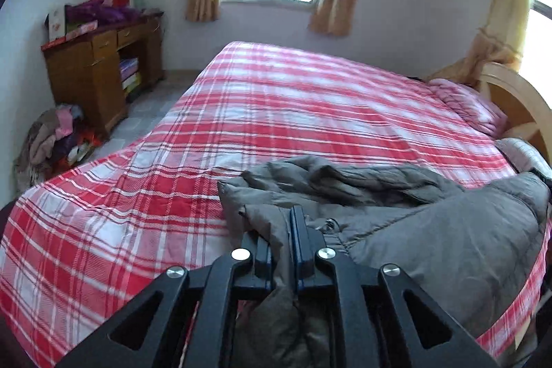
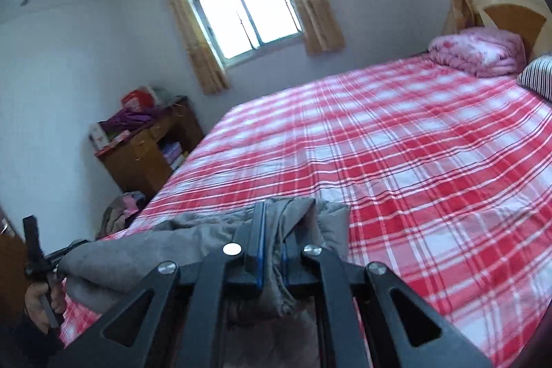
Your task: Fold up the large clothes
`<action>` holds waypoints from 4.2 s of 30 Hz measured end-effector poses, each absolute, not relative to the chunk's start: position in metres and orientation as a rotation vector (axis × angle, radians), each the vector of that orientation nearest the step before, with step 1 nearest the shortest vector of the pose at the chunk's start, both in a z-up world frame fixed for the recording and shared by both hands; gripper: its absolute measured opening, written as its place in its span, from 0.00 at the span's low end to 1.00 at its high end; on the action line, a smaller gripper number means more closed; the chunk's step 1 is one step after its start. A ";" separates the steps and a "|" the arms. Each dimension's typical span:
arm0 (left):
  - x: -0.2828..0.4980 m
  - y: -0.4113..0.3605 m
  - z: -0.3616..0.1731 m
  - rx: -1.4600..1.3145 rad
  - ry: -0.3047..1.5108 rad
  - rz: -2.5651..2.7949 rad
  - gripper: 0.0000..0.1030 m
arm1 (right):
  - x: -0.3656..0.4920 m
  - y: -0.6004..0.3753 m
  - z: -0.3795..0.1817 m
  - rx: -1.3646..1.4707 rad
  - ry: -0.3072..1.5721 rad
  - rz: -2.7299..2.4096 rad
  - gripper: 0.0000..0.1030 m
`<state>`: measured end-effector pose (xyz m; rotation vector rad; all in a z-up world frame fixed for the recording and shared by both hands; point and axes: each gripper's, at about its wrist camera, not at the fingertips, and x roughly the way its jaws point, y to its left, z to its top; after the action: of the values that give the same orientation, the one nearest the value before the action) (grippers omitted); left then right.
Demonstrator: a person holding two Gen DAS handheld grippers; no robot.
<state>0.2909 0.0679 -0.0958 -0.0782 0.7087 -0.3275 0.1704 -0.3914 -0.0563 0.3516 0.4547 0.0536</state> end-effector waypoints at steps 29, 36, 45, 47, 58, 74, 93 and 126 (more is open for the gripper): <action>0.363 -0.070 -0.107 0.287 0.504 0.113 0.87 | 0.316 -0.307 -0.095 0.085 0.587 -0.068 0.89; 0.402 -0.085 -0.182 0.475 0.576 0.283 0.87 | 0.345 -0.264 -0.154 -0.108 0.699 -0.024 0.89; 0.428 -0.073 -0.207 0.409 0.646 0.328 0.93 | 0.362 -0.285 -0.186 0.008 0.734 -0.031 0.89; 0.432 -0.070 -0.209 0.392 0.671 0.323 0.96 | 0.362 -0.287 -0.188 0.024 0.731 -0.027 0.89; 0.436 -0.072 -0.218 0.410 0.706 0.324 0.99 | 0.367 -0.290 -0.202 0.061 0.765 -0.033 0.91; 0.438 -0.080 -0.225 0.503 0.708 0.369 0.99 | 0.375 -0.283 -0.214 -0.001 0.846 -0.093 0.93; 0.440 -0.080 -0.225 0.499 0.718 0.359 0.99 | 0.377 -0.277 -0.217 -0.035 0.859 -0.119 0.94; 0.358 -0.154 -0.216 0.359 0.721 0.015 0.99 | 0.278 -0.326 -0.215 0.035 0.811 -0.257 0.97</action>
<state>0.3584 -0.1541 -0.2165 0.3587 0.7206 0.0149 0.2784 -0.3255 -0.2150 0.0351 0.8115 -0.2574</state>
